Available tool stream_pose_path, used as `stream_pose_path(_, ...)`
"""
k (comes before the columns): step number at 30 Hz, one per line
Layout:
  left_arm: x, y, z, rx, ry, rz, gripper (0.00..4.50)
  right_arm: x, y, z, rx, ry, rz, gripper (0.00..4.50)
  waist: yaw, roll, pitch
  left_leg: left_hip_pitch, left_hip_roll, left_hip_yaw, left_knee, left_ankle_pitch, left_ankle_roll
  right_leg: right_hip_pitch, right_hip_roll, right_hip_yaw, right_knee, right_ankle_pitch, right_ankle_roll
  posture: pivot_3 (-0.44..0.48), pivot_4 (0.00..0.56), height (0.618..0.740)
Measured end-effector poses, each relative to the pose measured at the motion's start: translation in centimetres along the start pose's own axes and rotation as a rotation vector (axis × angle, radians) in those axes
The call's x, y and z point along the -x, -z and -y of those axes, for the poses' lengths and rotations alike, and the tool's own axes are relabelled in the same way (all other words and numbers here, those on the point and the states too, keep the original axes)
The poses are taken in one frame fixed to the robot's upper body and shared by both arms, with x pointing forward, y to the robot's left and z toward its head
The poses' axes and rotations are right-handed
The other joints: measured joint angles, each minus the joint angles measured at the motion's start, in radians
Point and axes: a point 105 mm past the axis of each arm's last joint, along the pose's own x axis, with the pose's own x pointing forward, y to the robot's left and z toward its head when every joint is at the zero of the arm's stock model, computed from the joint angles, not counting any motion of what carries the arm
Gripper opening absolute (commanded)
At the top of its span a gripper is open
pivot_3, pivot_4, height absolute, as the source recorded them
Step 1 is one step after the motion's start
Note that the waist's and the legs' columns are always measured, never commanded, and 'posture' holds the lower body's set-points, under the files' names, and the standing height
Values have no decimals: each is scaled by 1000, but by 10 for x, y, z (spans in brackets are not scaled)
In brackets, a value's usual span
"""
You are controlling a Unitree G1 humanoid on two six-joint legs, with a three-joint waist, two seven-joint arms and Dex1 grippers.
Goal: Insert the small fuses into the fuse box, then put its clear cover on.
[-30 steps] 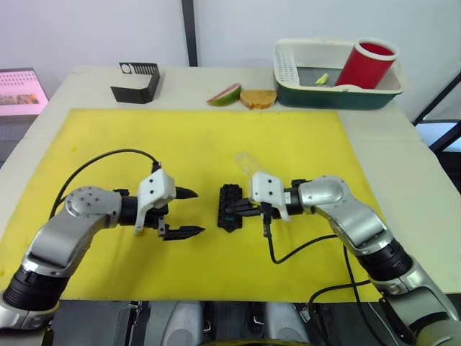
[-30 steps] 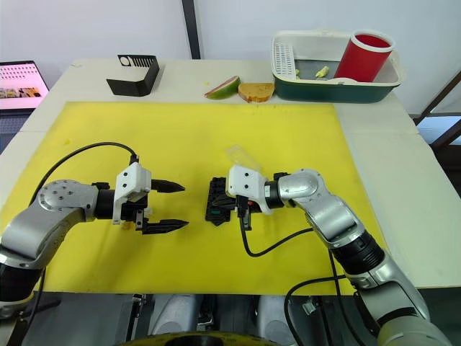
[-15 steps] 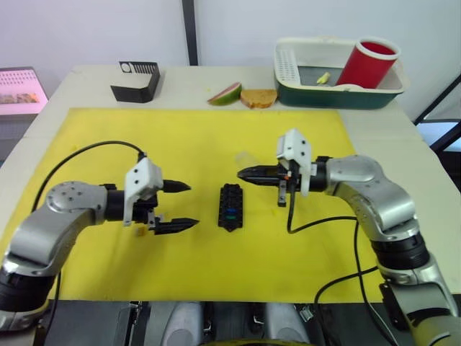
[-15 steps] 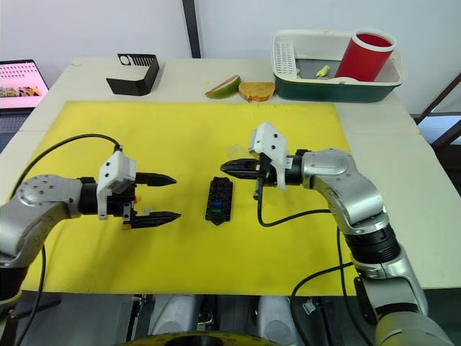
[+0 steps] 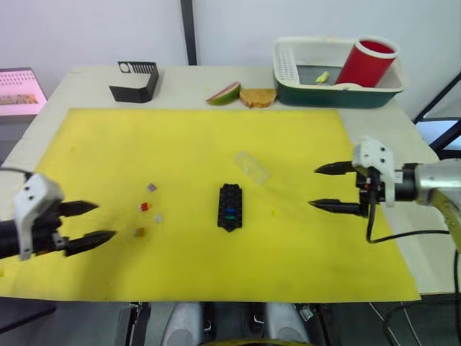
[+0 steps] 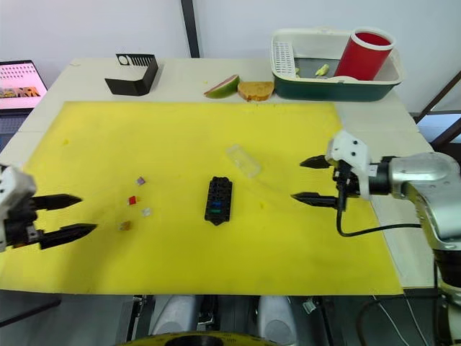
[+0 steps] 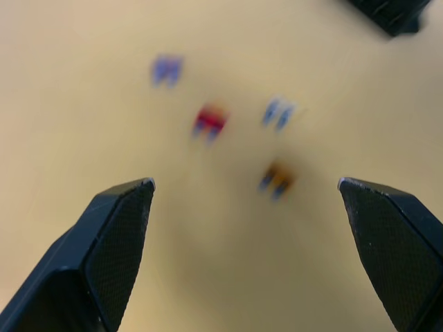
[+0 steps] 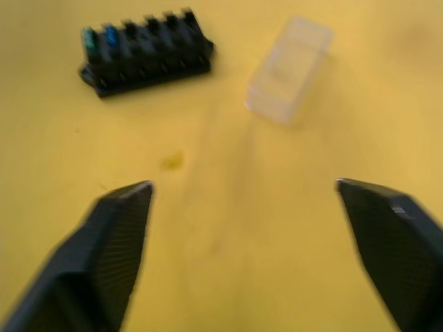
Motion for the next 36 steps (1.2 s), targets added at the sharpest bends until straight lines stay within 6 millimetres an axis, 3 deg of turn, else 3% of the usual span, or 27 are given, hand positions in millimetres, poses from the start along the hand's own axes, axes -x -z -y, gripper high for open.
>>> stream_pose_path(5,19,19,-16,33,-73,-36,4500,12,18,8,-24,43,-41,4475,1,0,0,-1,0,0,0,-2,3,-2,-2,0,-1,-1,-2,0,150,740)
stream_pose_path(12,17,13,-17,13,-60,-11,4500,9,13,13,-2,62,-9,4475,-1,1,0,-10,0,0,0,2,-4,-11,-4,0,2,0,-2,0,150,740)
stream_pose_path(16,0,1,-5,30,51,43,4500,-16,-16,4,12,5,106,4475,-4,1,0,-11,0,0,0,2,-4,-11,-3,0,2,0,-2,0,150,740)
stream_pose_path(21,-24,0,25,163,313,64,4500,-52,-62,-35,34,-207,259,4475,-3,1,0,-12,0,0,1,2,-4,-12,-3,-1,3,2,1,0,150,740)
stream_pose_path(25,-38,0,25,304,443,59,4500,-70,-98,-64,85,-371,332,4475,2,1,0,-12,-1,-1,2,3,-4,-11,-2,-2,3,2,0,0,150,740)
stream_pose_path(30,-48,-2,12,468,496,61,4500,-83,-110,-79,128,-460,331,4475,-2,0,0,-12,-1,0,2,2,-3,-11,2,-2,3,2,1,0,150,740)
stream_pose_path(36,-61,5,13,571,559,25,4500,-86,-112,-77,139,-456,323,4475,-2,0,-1,-12,0,0,2,3,-4,-12,3,-2,4,2,1,0,150,740)
